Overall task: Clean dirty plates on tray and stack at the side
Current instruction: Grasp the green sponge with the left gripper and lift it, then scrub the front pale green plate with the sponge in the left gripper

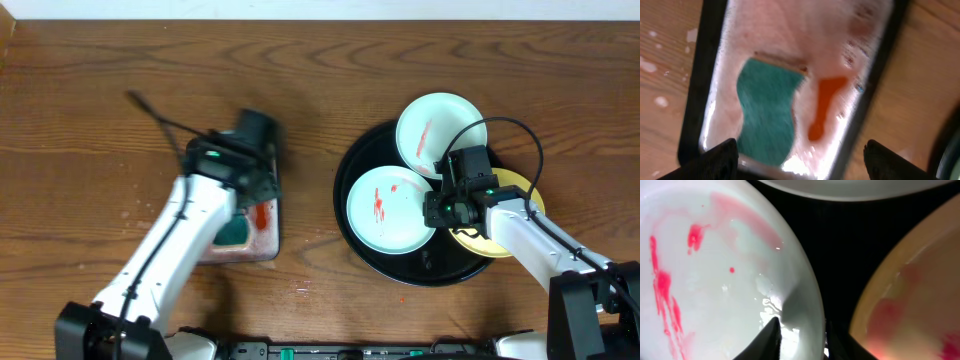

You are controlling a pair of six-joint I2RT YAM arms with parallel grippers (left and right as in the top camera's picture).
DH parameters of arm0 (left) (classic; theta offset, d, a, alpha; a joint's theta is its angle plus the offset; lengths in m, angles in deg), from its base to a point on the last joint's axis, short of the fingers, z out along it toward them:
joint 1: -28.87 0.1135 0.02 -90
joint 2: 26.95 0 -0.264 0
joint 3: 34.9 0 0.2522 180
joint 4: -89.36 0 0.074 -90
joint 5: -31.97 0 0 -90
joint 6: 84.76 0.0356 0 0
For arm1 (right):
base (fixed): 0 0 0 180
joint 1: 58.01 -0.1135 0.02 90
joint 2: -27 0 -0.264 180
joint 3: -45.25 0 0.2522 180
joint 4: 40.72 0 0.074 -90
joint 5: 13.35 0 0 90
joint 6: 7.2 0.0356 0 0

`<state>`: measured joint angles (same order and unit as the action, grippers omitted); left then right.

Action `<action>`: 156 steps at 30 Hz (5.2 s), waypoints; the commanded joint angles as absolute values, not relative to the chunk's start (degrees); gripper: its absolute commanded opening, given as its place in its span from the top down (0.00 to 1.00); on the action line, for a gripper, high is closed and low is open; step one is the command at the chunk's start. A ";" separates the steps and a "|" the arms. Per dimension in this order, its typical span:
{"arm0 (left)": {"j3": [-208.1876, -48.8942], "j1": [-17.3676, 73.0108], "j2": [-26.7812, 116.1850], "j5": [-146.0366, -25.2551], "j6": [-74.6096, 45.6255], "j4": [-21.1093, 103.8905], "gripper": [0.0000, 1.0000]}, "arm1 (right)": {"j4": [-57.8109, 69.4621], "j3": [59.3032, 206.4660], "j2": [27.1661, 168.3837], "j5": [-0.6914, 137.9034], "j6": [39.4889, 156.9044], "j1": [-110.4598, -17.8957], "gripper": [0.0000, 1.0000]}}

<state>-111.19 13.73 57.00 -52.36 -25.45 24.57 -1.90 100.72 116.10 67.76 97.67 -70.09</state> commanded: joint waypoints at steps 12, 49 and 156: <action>-94.51 29.76 64.95 -66.56 -12.75 40.68 0.50 | -1.84 100.59 116.23 67.31 98.24 -70.07 0.45; -115.16 26.13 60.87 -70.50 -13.65 21.42 0.93 | -0.94 100.57 116.25 67.33 105.48 -70.07 0.64; -130.73 -16.30 74.15 -36.60 -29.91 28.88 0.93 | -1.49 99.39 116.25 67.20 100.43 -70.11 0.99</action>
